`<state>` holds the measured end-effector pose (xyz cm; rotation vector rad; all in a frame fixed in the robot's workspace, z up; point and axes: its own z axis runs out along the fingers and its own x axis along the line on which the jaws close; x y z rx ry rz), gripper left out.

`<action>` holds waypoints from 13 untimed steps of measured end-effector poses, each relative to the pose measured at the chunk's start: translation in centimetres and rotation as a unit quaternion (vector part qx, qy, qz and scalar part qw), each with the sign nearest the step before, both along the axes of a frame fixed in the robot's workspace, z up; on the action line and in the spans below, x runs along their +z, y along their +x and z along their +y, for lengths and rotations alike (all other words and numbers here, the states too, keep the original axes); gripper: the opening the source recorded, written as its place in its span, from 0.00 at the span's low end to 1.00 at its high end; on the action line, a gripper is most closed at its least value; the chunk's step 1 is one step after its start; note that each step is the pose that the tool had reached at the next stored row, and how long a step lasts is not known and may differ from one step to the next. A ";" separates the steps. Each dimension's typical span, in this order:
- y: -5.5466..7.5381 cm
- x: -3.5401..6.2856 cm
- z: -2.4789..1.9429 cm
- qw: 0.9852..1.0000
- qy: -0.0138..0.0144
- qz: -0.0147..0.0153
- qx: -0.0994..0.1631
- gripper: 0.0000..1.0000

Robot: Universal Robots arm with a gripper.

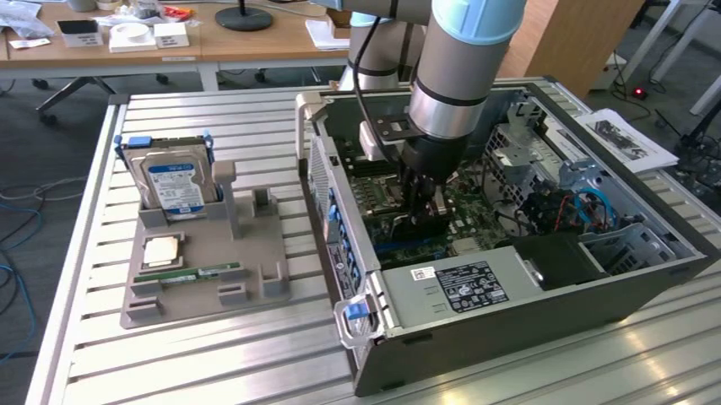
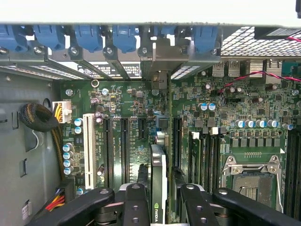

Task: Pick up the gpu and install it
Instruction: 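Insert the gpu into the slot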

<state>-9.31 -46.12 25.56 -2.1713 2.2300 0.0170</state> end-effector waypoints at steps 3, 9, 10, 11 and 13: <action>0.0 0.00 0.00 1.000 0.000 0.000 0.000 0.31; 0.0 0.00 0.00 1.000 0.000 0.000 0.000 0.26; 0.0 0.00 0.00 1.000 0.000 0.000 0.000 0.26; 0.0 0.00 0.00 1.000 0.000 0.000 0.000 0.26; 0.0 0.00 0.00 1.000 0.000 0.000 0.000 0.26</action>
